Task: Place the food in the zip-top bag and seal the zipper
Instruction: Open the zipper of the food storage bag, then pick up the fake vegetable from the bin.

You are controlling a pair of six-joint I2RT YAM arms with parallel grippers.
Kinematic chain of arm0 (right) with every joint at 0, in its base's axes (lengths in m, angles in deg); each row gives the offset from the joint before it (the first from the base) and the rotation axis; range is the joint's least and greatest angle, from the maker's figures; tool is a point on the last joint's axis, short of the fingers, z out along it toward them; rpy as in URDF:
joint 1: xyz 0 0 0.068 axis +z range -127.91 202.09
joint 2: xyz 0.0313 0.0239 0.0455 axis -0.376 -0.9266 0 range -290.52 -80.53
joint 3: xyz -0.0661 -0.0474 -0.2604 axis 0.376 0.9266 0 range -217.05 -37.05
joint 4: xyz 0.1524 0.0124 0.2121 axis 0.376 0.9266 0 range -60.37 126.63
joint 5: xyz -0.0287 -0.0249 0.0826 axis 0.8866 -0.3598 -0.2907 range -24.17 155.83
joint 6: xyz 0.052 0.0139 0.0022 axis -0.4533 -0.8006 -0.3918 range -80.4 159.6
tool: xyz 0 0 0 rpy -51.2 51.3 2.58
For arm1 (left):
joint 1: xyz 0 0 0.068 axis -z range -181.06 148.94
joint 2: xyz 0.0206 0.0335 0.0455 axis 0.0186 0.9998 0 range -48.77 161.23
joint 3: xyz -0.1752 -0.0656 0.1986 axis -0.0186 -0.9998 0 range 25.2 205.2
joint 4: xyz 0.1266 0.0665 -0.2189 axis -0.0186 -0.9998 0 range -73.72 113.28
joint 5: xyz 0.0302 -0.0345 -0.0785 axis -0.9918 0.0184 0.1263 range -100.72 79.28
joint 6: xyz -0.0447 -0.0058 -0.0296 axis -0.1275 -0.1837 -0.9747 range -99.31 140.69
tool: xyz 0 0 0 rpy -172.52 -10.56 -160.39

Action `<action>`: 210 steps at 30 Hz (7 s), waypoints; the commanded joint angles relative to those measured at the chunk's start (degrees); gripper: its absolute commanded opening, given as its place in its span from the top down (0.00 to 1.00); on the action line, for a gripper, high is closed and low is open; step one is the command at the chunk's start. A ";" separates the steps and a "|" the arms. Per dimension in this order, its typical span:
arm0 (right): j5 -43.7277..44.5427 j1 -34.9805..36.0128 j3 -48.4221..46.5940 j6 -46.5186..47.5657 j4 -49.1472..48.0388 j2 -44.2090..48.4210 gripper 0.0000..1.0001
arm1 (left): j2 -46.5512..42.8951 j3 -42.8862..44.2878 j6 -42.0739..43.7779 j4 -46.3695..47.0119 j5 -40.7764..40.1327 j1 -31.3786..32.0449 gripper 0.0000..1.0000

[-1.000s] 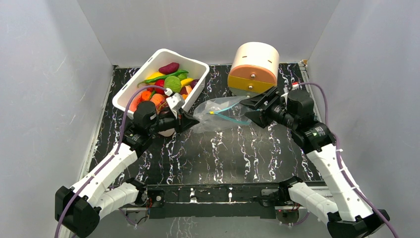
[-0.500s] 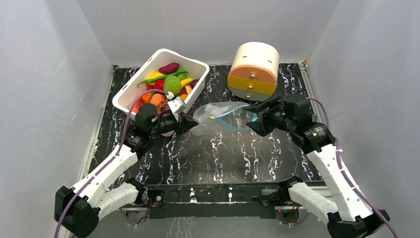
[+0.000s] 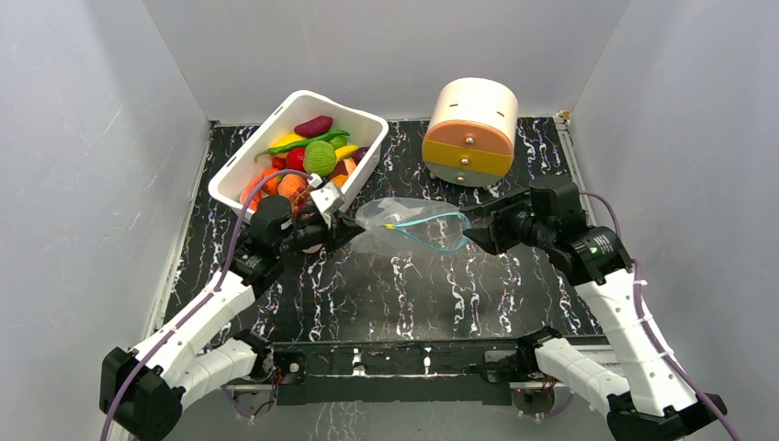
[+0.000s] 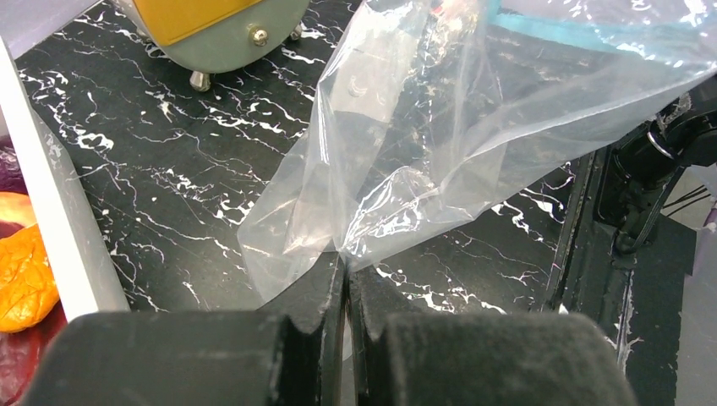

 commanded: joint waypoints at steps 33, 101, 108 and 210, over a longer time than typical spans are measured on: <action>-5.44 -0.36 12.75 4.97 -15.56 0.27 1.00 | 0.00 -0.37 -4.47 4.81 -6.67 0.21 0.74; 3.34 9.22 -14.10 41.64 -9.04 -16.94 0.61 | 19.62 18.99 -38.78 -1.06 -21.65 11.81 1.00; 10.40 10.65 -8.57 34.51 -9.09 -12.79 0.55 | 18.11 16.36 -45.07 1.51 -26.98 11.83 1.00; 13.43 12.68 9.14 46.32 -16.64 -3.57 1.00 | 46.06 42.28 -13.01 -11.38 -49.32 -12.38 0.08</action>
